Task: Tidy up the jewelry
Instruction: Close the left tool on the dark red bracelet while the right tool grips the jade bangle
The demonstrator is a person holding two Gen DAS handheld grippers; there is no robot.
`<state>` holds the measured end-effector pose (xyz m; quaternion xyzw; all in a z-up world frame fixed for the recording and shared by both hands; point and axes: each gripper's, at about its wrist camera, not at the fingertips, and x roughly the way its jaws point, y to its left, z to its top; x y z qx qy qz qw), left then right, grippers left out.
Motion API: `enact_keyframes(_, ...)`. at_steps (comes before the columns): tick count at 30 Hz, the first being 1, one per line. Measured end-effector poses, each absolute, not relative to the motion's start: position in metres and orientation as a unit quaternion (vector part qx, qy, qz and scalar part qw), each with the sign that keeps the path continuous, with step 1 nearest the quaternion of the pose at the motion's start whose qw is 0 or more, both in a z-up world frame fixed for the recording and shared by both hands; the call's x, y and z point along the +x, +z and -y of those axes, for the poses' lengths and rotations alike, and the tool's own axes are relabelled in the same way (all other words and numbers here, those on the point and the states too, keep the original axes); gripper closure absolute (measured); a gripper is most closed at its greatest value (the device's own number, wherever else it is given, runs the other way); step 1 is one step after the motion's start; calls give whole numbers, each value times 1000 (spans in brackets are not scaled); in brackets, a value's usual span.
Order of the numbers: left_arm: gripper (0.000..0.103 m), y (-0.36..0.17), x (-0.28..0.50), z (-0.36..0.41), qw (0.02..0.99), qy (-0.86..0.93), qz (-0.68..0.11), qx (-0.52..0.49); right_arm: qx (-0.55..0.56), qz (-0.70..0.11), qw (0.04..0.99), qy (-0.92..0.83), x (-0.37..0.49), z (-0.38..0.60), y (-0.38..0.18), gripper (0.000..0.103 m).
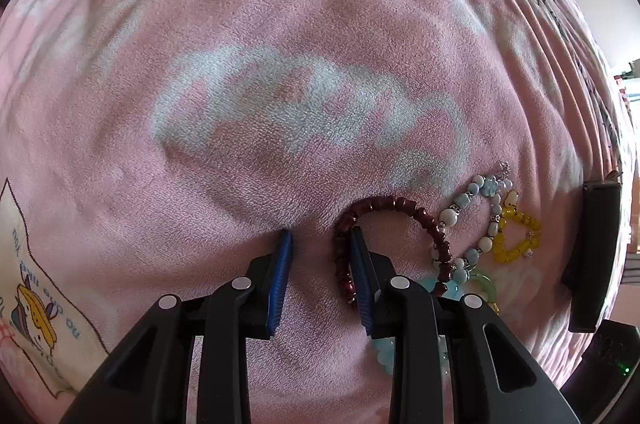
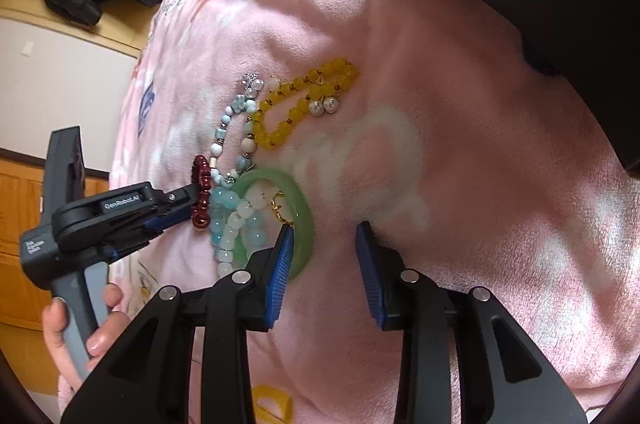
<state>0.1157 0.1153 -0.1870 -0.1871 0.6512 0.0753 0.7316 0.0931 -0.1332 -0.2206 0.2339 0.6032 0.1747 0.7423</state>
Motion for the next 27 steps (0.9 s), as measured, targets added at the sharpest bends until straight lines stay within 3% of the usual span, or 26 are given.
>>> enact_keyframes(12, 72, -190, 115, -116, 731, 74, -652, -188, 177, -614, 756, 144, 101, 115, -221, 83)
enact_keyframes(21, 72, -191, 116, -112, 731, 76, -653, -184, -81, -550, 822, 126, 82, 44, -215, 89)
enact_keyframes(27, 72, -192, 117, -109, 731, 77, -653, -183, -10, -544, 827, 140, 82, 64, -210, 94)
